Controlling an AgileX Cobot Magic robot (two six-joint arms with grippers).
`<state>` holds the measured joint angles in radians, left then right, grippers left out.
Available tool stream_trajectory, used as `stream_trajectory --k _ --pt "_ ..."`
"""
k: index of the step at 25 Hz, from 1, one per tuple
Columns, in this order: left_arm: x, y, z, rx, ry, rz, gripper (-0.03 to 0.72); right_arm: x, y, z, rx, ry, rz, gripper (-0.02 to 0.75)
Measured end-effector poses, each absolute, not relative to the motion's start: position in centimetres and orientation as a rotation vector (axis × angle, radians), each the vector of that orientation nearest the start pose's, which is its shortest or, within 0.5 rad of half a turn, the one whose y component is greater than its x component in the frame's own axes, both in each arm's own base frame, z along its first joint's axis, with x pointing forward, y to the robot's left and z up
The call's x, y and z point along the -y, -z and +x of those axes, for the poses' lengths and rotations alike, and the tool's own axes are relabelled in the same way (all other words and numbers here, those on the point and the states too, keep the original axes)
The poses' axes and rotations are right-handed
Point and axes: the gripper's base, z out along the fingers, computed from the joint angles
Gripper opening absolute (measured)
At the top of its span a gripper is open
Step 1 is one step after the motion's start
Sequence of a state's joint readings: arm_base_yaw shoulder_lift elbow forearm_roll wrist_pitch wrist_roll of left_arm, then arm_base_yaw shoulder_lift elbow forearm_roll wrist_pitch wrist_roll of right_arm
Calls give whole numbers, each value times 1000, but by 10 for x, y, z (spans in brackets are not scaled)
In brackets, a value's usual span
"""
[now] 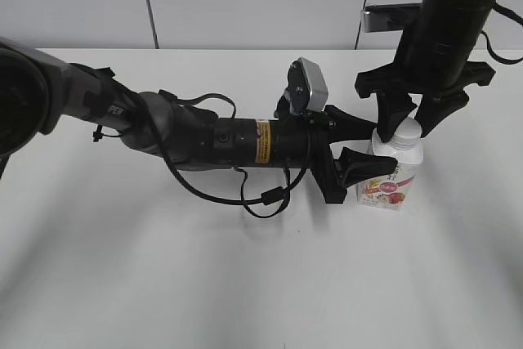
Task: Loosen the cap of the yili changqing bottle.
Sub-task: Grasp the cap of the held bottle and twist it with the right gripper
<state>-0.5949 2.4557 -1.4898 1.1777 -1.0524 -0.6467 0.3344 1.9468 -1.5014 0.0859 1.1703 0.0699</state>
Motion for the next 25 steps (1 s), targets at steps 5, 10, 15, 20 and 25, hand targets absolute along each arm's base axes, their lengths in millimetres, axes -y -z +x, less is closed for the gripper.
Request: stream_trajectory --k 5,10,15,20,25 --pt "325 -77 350 -1351 1111 1310 432 -133 -214 362 -2949 -124 -948 397" --pt "325 -77 350 -1351 1111 1310 431 -133 -214 362 -2512 -97 -1775 396" --pt "325 -77 350 -1350 1111 1314 431 -134 -214 362 -2027 -77 -2292 396" --pt "325 -77 350 -1349 1112 1314 431 -134 -214 362 -1930 -74 -2371 396" --pt "324 -77 350 -1345 1113 1320 430 -136 -214 362 -1986 -123 -2296 395"
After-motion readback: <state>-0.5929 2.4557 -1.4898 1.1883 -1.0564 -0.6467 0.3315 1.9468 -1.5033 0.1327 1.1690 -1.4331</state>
